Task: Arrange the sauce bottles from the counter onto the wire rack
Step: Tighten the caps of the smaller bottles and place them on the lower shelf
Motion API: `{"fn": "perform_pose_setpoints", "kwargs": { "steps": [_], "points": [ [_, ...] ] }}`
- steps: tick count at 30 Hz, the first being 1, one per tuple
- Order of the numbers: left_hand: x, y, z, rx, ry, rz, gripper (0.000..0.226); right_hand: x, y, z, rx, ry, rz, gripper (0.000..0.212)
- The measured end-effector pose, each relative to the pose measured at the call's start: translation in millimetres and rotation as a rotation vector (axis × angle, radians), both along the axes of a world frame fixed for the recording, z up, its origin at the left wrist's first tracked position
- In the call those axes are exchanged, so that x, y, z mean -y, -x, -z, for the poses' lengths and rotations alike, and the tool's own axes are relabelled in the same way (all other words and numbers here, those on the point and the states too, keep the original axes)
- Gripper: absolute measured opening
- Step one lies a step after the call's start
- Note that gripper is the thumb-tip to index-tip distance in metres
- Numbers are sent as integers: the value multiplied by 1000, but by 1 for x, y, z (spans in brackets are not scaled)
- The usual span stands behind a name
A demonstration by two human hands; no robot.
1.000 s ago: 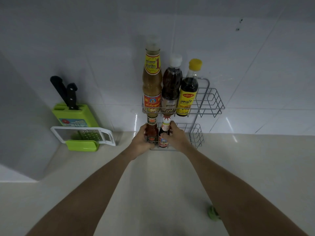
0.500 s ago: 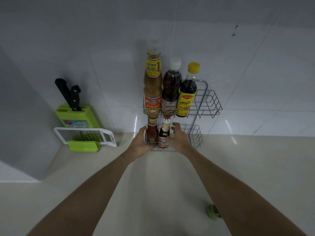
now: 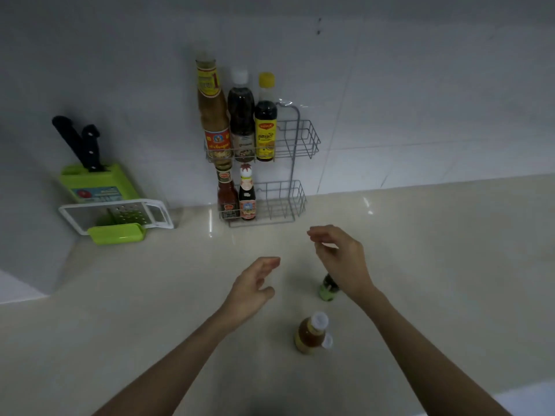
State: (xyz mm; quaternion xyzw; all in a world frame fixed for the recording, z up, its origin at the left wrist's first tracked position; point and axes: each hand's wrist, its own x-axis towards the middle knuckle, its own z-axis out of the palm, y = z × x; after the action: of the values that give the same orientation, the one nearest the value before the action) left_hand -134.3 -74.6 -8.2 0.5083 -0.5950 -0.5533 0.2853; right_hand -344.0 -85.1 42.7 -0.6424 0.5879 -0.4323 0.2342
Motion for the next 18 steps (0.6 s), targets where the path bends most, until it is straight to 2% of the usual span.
{"fn": "perform_pose_setpoints", "kwargs": {
  "steps": [3,5,8,11,13,18],
  "points": [
    [-42,24,11,48,-9,207,68,-51,24,26,-115,-11,8,33],
    [-60,37,19,77,5,259,66,-76,36,54,-224,-56,13,31],
    [-75,51,30,107,23,283,63,-105,48,96,-393,-295,-66,38],
    [-83,63,32,182,51,188,57,-122,51,130,-537,-471,-230,45],
    [-85,67,33,215,59,137,55,-128,47,147,-636,-471,-304,43],
    [-81,67,33,247,61,154,58,-129,43,152,-657,-391,-213,24]
  ]
}}
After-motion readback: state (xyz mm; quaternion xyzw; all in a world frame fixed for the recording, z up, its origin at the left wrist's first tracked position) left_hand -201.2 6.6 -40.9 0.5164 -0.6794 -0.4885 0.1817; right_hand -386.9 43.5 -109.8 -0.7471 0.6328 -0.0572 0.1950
